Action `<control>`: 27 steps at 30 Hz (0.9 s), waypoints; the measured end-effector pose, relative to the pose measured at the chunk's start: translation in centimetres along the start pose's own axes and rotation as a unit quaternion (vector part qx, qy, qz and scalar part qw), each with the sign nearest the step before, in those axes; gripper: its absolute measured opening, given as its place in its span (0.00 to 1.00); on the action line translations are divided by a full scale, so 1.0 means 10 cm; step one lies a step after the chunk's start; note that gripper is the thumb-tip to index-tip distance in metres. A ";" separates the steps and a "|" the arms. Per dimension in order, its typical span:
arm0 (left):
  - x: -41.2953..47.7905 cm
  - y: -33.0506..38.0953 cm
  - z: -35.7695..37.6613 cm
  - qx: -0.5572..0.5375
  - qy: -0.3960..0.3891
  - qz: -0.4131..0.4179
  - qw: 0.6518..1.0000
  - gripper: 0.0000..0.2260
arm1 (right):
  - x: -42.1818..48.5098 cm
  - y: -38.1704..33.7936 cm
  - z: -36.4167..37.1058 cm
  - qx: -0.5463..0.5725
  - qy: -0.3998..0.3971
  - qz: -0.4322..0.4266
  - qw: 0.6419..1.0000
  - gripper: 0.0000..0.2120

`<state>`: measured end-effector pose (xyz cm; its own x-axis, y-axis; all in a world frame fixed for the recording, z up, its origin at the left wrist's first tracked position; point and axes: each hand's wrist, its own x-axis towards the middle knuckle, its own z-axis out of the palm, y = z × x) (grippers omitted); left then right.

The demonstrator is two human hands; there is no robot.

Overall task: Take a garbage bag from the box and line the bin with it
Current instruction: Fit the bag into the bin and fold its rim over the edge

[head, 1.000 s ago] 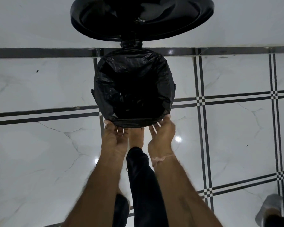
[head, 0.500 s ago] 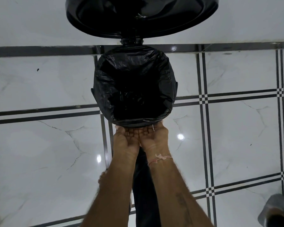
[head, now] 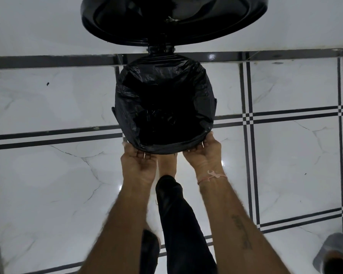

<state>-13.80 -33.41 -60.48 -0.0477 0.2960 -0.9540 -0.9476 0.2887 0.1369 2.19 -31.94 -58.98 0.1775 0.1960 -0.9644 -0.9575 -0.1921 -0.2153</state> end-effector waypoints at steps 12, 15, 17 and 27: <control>0.13 0.41 0.14 0.109 -0.018 0.033 0.993 0.22 | 0.27 -0.43 0.18 -0.107 -0.049 -0.014 0.993 0.19; 0.13 0.53 0.26 0.172 -0.049 0.032 0.983 0.16 | 0.34 -0.46 0.22 -0.117 -0.077 0.015 0.990 0.20; 0.14 0.58 0.32 0.194 -0.040 0.013 0.980 0.14 | 0.34 -0.47 0.23 -0.132 -0.069 0.008 0.989 0.21; 0.21 0.69 0.37 0.254 -0.008 -0.066 0.965 0.19 | 0.31 -0.51 0.29 -0.173 -0.075 -0.011 0.982 0.22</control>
<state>-19.26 -27.44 -60.54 0.0708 0.2387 -0.9685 -0.6685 0.7320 0.1316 6.95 -27.60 -60.39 0.1369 0.3384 -0.9310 -0.8141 -0.4970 -0.3003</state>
